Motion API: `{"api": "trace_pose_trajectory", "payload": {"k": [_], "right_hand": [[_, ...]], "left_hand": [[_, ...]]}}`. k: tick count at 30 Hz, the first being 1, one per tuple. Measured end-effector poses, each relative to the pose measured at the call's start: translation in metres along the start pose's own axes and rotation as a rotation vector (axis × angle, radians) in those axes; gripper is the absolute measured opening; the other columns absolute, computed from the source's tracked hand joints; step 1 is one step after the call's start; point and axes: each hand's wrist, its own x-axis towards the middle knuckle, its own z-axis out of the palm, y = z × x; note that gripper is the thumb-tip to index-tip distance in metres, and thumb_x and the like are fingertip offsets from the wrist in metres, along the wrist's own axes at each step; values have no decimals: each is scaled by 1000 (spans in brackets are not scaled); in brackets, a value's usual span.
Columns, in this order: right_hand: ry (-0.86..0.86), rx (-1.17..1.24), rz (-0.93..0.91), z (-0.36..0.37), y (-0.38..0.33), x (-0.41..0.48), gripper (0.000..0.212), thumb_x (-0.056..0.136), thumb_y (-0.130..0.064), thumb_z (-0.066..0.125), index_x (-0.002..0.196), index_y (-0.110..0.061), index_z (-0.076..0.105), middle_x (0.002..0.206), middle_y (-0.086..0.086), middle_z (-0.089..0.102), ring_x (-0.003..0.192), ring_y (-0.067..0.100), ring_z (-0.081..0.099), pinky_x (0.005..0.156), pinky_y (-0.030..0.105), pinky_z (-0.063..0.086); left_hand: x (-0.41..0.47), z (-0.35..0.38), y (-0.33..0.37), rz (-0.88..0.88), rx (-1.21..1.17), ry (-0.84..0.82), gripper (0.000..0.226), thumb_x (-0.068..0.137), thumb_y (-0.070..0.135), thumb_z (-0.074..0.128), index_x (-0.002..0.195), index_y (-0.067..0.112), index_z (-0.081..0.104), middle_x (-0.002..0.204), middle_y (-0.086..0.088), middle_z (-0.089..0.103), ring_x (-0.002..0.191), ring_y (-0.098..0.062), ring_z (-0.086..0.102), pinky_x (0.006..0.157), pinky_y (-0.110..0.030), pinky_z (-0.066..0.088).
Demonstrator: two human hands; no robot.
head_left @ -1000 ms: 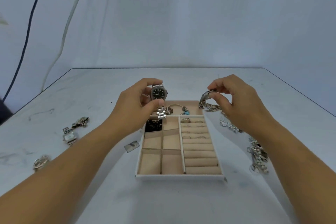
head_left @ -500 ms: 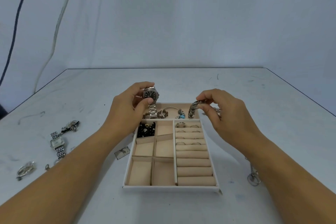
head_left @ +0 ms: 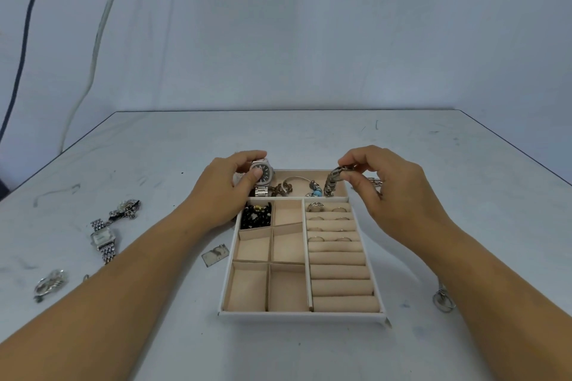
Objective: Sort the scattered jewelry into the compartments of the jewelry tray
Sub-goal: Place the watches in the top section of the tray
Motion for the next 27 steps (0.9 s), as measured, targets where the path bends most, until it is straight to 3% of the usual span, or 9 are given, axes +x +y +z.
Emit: {"api": "trace_pose_trajectory", "payload": {"k": [3, 7, 12, 14, 20, 27], "right_hand": [[-4, -6, 8, 0, -1, 0, 15, 87, -12, 64, 102, -16, 65, 89, -13, 62, 83, 6, 58, 77, 12, 43], [-8, -11, 17, 1, 0, 1, 15, 87, -13, 63, 102, -16, 65, 89, -12, 62, 83, 6, 59, 77, 10, 42], [-12, 1, 25, 2, -1, 1, 15, 87, -13, 63, 102, -16, 65, 89, -11, 64, 84, 8, 59, 78, 13, 43], [-2, 5, 21, 3, -1, 1, 15, 87, -13, 63, 102, -16, 65, 89, -9, 65, 84, 8, 60, 78, 15, 44], [32, 14, 3, 1, -4, 3, 15, 87, -13, 64, 102, -16, 64, 89, -12, 63, 84, 5, 59, 79, 11, 42], [33, 52, -6, 2, -13, 11, 15, 88, -15, 62, 103, -17, 63, 90, -13, 62, 86, 2, 58, 80, 11, 42]], "left_hand": [[2, 0, 0, -17, 108, -47, 35, 88, 48, 46, 122, 46, 55, 115, 10, 58, 124, -23, 40, 106, -47, 33], [3, 0, 8, -76, 279, -28, 30, 93, 40, 52, 122, 47, 55, 110, 4, 36, 119, -25, 27, 102, -39, 27], [5, -1, 7, -108, 284, -95, 33, 94, 41, 48, 126, 48, 51, 120, 0, 42, 125, -26, 25, 104, -42, 25], [3, -2, 8, -97, 256, -97, 35, 95, 40, 47, 129, 46, 49, 115, 2, 41, 125, -26, 26, 104, -42, 25], [-12, -18, 14, -7, 268, -133, 45, 93, 42, 49, 136, 31, 46, 119, 2, 51, 120, -20, 42, 97, -31, 33], [-58, -51, 14, 37, 394, -156, 48, 93, 49, 36, 137, 30, 43, 126, 12, 44, 106, -6, 44, 87, -17, 30]]}}
